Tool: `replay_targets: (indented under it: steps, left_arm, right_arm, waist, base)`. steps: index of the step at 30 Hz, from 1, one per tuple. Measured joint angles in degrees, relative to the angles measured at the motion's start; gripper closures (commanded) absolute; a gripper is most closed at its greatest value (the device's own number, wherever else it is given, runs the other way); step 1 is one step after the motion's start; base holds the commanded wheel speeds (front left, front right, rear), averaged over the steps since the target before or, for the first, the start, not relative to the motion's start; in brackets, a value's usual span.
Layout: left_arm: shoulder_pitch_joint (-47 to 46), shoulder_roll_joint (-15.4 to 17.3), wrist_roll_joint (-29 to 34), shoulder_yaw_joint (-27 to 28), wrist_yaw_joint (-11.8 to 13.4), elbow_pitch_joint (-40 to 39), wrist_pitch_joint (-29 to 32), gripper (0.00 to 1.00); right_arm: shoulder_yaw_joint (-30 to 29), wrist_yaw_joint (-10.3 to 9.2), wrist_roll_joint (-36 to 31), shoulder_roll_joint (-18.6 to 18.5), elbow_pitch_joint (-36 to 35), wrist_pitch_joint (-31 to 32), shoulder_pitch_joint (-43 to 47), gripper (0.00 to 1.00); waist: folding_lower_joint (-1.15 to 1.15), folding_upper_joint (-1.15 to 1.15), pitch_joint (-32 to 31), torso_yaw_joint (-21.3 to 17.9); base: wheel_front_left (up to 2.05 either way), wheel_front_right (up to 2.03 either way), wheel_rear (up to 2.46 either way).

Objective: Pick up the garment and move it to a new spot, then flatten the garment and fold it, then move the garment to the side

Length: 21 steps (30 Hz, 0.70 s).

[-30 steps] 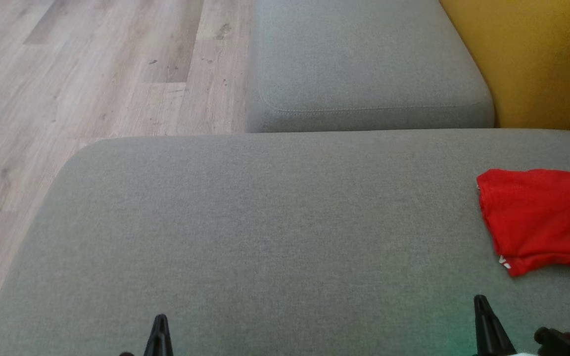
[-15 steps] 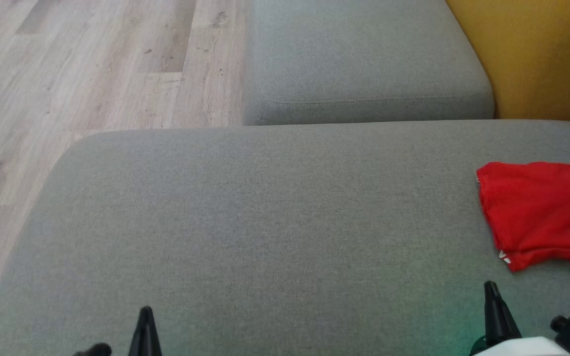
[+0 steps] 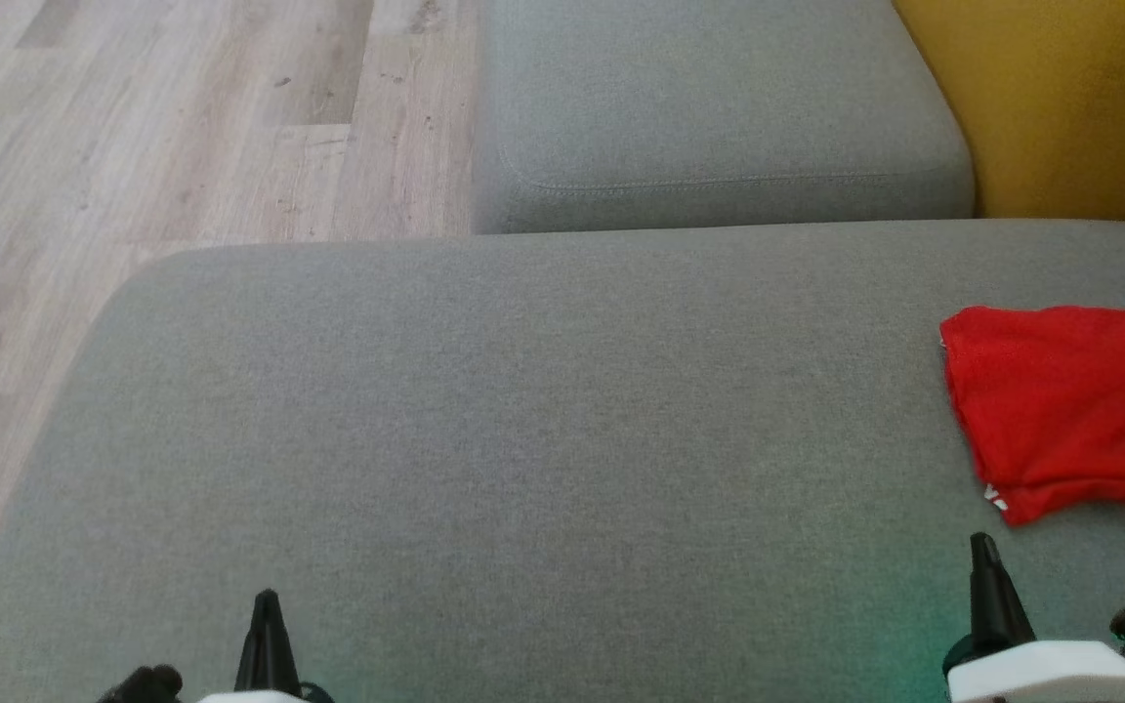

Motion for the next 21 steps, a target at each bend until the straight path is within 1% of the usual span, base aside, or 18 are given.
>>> replay_targets:
  steps: [21]
  left_arm:
    - [-3.4,0.0,-14.8,3.4,-3.3,0.2,3.4,1.0]
  right_arm:
    - [-1.9,0.0,14.2,0.0,-0.3,3.2,-2.8,1.0]
  waist:
    - [-0.01,0.0,2.0,-0.6]
  base:
    - [0.0,0.0,0.0]
